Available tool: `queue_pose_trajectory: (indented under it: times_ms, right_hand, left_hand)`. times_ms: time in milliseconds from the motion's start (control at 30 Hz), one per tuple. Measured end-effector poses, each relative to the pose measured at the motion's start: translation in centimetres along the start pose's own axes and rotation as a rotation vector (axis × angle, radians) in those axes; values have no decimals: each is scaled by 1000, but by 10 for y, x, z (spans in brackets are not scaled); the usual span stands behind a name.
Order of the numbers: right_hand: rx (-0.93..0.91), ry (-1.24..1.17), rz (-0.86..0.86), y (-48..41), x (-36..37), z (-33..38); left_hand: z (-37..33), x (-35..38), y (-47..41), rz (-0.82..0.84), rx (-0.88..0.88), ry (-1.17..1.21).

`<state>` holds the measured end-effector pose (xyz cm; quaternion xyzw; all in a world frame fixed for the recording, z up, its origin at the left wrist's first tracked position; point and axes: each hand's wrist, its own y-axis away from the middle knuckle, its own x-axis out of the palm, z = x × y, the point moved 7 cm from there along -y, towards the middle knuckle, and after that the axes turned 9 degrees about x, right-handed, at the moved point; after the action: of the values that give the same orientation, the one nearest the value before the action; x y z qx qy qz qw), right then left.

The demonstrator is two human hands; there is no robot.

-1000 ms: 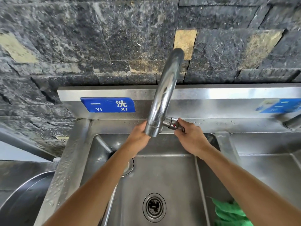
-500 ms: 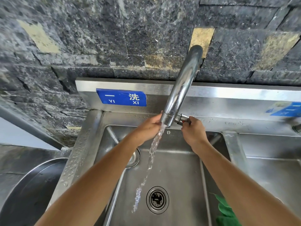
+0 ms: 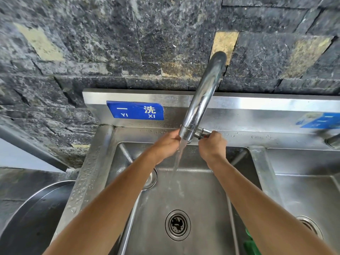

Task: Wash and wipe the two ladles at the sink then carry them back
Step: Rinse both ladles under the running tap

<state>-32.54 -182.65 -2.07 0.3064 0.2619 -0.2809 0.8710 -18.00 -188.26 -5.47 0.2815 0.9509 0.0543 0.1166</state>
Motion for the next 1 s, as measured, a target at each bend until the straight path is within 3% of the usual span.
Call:
queue_pose_trajectory:
  times_ms: [167, 300, 433, 567, 700, 867, 1000]
  right_hand:
    - [45, -11, -13, -1, 0, -2]
    - [73, -18, 52, -3, -4, -4]
    - [43, -129, 131, 6, -7, -14]
    - [69, -173, 188, 24, 5, -50]
    - [146, -88, 276, 44, 32, -100]
    - [158, 200, 442, 71, 74, -161]
    - [140, 214, 551, 97, 98, -189]
  left_hand:
    - [-1, 0, 2, 32, -7, -6]
    - [16, -7, 2, -57, -61, -20]
    - [64, -42, 61, -248, -240, -536]
    - [161, -50, 158, -109, -591, -742]
    - [205, -40, 213, -28, -702, -840]
    - [205, -28, 229, -38, -715, -941]
    - [198, -13, 229, -35, -706, -1047]
